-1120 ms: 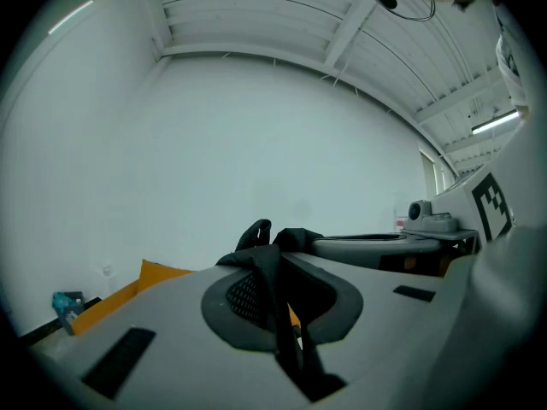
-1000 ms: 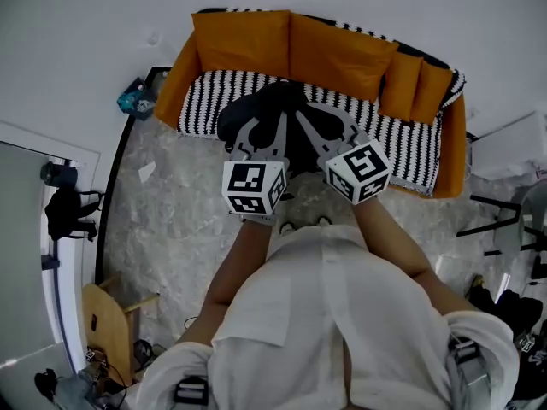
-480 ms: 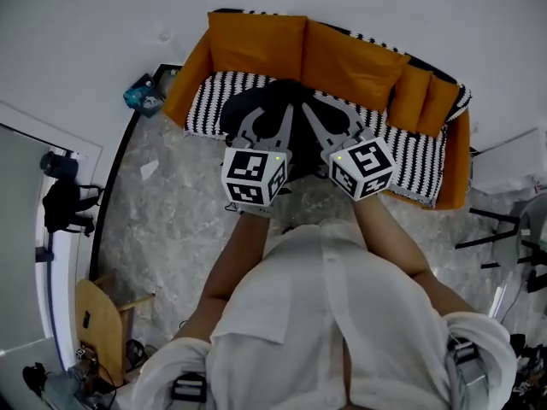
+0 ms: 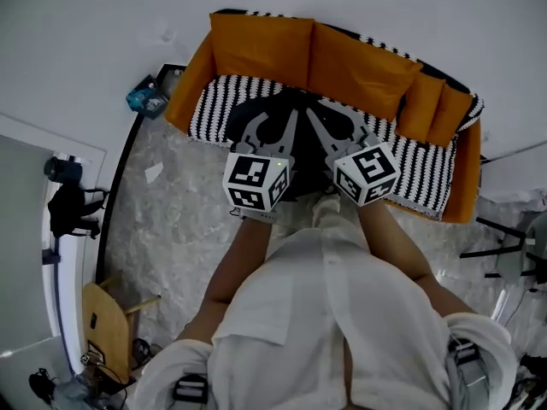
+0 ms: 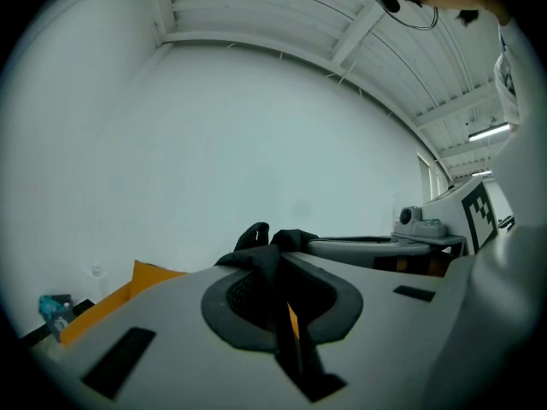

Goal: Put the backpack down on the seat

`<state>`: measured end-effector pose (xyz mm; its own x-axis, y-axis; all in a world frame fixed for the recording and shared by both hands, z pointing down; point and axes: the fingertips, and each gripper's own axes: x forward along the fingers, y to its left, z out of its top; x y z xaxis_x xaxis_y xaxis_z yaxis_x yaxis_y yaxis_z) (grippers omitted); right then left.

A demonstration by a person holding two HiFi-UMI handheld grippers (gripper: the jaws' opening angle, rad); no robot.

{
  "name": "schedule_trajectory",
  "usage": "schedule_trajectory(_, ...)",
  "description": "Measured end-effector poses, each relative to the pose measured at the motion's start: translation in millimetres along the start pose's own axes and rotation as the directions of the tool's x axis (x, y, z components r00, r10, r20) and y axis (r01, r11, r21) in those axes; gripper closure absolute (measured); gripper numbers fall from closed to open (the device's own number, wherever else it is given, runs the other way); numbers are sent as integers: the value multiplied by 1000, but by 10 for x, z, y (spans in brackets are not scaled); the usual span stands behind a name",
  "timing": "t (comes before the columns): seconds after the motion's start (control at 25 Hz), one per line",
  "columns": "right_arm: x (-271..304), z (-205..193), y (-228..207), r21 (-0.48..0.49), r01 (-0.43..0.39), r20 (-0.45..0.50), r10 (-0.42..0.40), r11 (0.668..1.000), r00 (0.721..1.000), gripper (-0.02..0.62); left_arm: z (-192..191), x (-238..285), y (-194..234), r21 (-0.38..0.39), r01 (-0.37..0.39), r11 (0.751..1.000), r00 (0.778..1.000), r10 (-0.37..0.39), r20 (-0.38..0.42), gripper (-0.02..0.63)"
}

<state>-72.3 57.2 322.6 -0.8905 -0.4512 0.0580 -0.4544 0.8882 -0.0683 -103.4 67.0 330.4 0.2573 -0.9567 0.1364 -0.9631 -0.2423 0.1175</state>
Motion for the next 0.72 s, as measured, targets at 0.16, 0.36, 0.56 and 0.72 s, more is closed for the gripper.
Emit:
schedule_trajectory(0.16, 223, 41, -342, -12, -26, 9, 26, 1000, 1000, 558, 61, 378, 137, -16, -7, 1000, 1000, 7, 5, 568)
schedule_trajectory(0.36, 444, 136, -849, -9, -23, 10, 23, 1000, 1000, 558, 184, 910, 231, -22, 6, 1000, 1000, -5, 14, 568)
schedule_trajectory(0.56, 572, 247, -1375, -10, -9, 20, 9, 1000, 1000, 558, 331, 1445, 238, -11, 28, 1000, 999, -28, 42, 568)
schedule_trajectory(0.72, 670, 299, -1708, -15, -2, 26, 3, 1000, 1000, 558, 410, 1802, 277, -4, 44, 999, 997, -44, 66, 568)
